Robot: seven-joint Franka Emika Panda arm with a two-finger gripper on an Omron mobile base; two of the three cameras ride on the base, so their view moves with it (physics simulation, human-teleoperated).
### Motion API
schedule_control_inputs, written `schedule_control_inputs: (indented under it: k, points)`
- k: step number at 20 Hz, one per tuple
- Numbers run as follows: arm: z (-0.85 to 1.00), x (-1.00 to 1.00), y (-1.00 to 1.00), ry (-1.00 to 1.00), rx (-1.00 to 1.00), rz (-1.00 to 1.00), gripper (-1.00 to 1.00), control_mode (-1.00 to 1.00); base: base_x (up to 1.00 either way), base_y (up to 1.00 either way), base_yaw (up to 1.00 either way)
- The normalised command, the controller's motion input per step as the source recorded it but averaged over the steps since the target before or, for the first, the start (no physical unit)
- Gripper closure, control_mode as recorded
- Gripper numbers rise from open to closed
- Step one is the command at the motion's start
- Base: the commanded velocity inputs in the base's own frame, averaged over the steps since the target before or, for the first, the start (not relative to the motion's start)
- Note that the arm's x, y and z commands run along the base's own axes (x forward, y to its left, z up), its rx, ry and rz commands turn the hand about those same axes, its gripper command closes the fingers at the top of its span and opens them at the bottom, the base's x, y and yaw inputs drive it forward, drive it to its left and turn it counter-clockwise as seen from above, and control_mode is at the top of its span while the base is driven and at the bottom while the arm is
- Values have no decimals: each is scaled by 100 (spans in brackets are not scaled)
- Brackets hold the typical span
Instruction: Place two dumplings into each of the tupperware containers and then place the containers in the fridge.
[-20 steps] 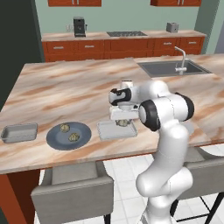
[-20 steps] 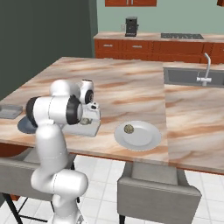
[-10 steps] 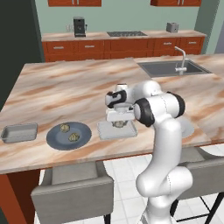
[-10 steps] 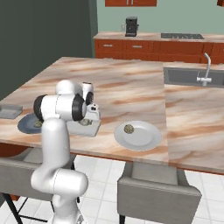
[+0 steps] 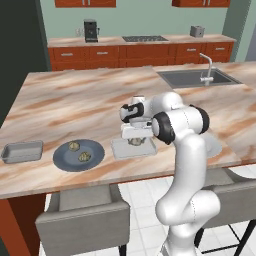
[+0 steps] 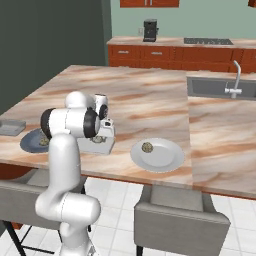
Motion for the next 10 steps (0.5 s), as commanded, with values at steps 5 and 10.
schedule_control_inputs:
  k: [5,10]
  points:
    - [0,-35,-6,0,0,0,-100,-100,0,0,0]
    - [24,-16,-13,-2,0,0,-100,-100,0,0,0]
